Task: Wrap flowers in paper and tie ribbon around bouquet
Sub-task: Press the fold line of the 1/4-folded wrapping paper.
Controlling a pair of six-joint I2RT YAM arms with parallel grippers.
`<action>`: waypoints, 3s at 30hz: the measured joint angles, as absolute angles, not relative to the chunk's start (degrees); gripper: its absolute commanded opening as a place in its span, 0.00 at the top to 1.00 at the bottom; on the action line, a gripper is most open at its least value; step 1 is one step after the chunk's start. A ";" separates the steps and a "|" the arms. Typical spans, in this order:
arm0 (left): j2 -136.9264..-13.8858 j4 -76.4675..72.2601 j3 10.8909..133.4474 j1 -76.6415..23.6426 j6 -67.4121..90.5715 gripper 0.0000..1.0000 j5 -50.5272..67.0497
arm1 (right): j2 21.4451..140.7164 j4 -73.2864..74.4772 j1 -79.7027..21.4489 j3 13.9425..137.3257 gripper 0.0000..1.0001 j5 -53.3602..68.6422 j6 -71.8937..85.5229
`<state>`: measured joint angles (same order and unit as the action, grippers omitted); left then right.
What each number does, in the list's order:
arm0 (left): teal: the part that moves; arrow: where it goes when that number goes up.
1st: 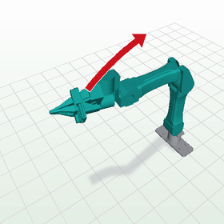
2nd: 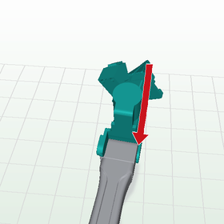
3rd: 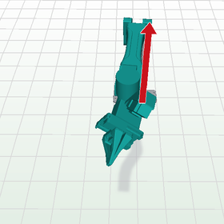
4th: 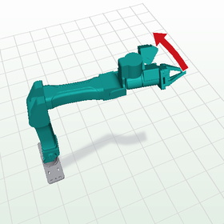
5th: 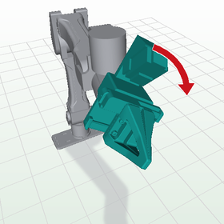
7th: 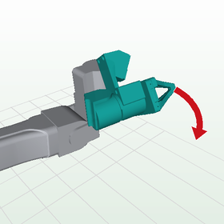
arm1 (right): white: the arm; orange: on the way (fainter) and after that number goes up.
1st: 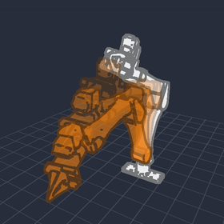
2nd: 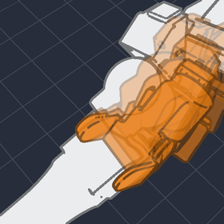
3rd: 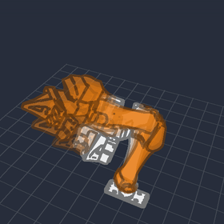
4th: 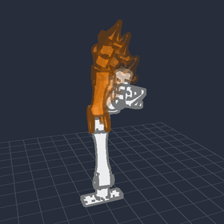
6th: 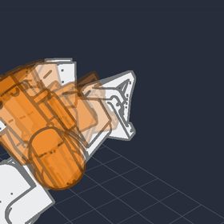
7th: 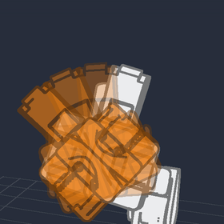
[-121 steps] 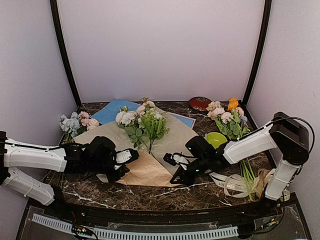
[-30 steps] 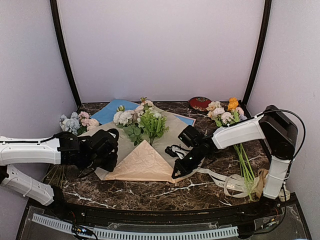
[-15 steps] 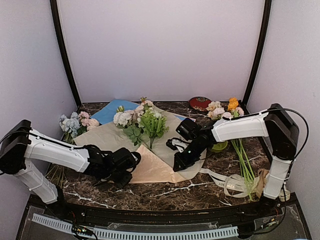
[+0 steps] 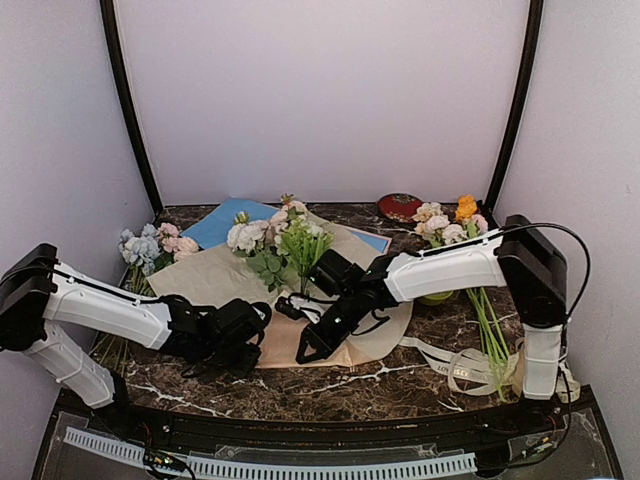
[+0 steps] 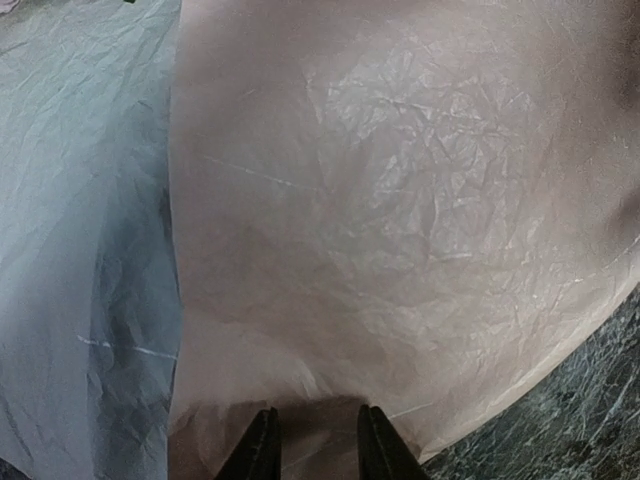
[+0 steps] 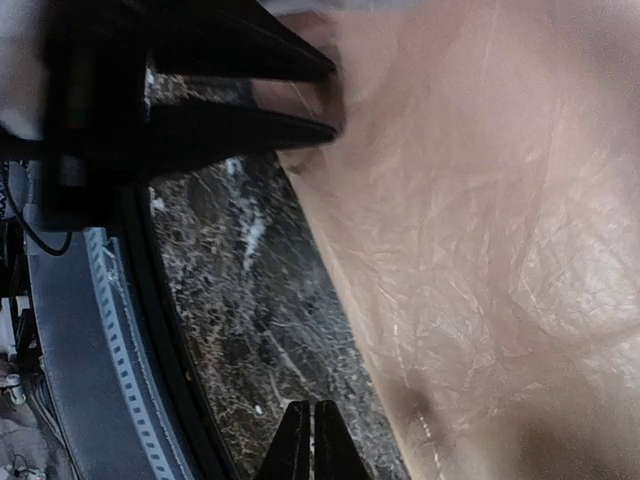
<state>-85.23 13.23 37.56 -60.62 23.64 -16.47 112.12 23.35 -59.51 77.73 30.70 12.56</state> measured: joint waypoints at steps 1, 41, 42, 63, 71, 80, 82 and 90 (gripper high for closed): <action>-85.01 12.88 37.23 -60.53 24.36 0.73 -16.25 | 114.37 22.96 -59.57 77.78 0.97 31.64 12.49; -78.54 12.03 31.64 -56.99 30.52 0.75 -11.70 | 96.47 30.28 -46.57 56.55 1.00 33.50 12.08; -78.52 12.03 31.59 -56.99 30.59 0.75 -11.70 | 96.49 30.04 -48.16 59.33 1.00 33.87 11.68; -75.02 14.00 29.26 -56.66 36.77 0.75 -11.42 | 121.45 22.20 -55.86 78.50 1.00 35.77 10.76; -71.96 15.18 27.35 -54.08 43.31 0.79 -9.78 | 120.31 21.32 -55.86 76.42 1.00 35.75 10.04; -59.51 21.45 20.93 -52.90 52.21 0.83 -7.09 | 119.96 21.39 -55.86 76.03 1.00 35.42 9.23; -57.23 23.16 20.16 -52.86 54.30 0.86 -7.11 | 119.81 21.43 -55.86 75.92 1.00 35.22 9.19; -55.88 35.33 24.77 -54.39 57.06 0.94 -14.70 | 119.57 21.52 -55.90 75.70 1.00 34.92 9.10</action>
